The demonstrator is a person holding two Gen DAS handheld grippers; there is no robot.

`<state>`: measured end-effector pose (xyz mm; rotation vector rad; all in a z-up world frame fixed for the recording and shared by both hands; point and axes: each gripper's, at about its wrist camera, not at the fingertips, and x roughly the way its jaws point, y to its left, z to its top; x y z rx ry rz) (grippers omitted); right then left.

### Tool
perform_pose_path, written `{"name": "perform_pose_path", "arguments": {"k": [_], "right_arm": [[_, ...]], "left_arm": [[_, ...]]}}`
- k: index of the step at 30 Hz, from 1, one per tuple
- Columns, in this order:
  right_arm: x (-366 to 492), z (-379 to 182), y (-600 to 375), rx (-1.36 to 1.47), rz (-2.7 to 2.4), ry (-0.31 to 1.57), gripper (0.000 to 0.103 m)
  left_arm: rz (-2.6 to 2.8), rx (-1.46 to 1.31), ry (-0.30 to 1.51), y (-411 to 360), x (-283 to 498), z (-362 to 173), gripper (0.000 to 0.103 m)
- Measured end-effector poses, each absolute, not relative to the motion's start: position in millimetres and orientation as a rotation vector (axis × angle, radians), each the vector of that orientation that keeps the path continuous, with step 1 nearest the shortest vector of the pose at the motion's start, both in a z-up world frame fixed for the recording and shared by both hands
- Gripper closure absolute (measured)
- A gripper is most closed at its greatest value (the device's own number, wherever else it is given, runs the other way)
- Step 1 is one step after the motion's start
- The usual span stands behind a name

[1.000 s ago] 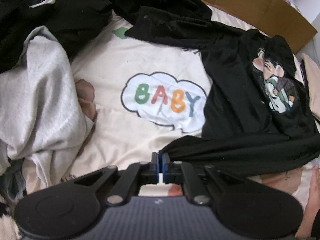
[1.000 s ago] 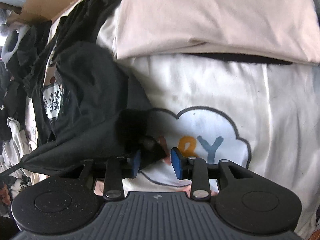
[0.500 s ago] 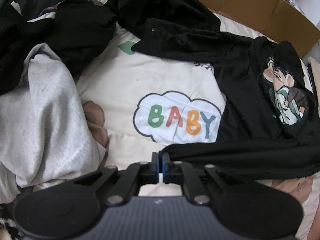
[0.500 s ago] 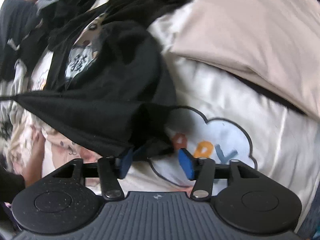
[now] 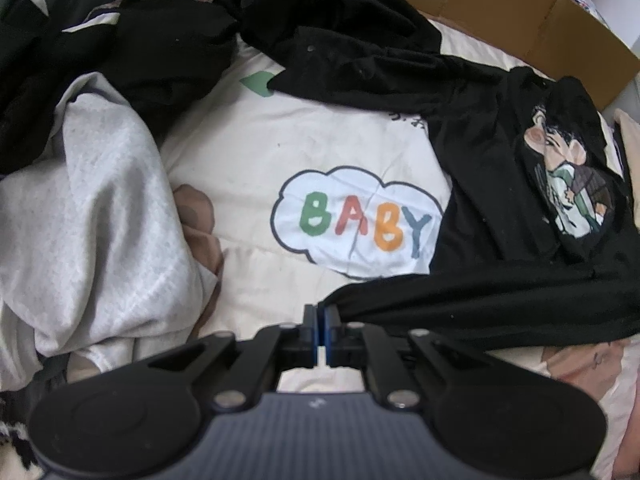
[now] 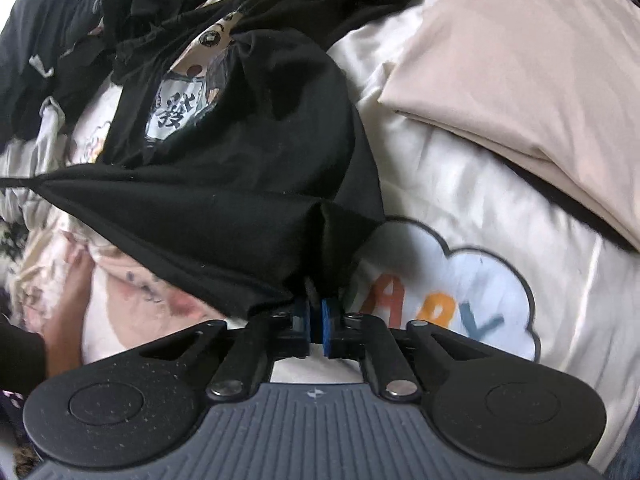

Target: Fold clothes

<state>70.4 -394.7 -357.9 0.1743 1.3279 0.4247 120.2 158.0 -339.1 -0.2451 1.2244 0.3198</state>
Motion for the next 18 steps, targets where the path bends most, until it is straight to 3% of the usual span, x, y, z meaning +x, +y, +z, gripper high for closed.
{"name": "perform_pose_path", "arguments": {"k": [8, 18], "right_arm": [[42, -326, -412, 0.277, 0.448, 1.38, 0.102], [20, -333, -425, 0.259, 0.433, 1.515, 0.103]], "left_arm": [[0.3, -0.243, 1.246, 151, 106, -330, 0.1], [0.316, -0.277, 1.326, 140, 69, -341, 0.1]]}}
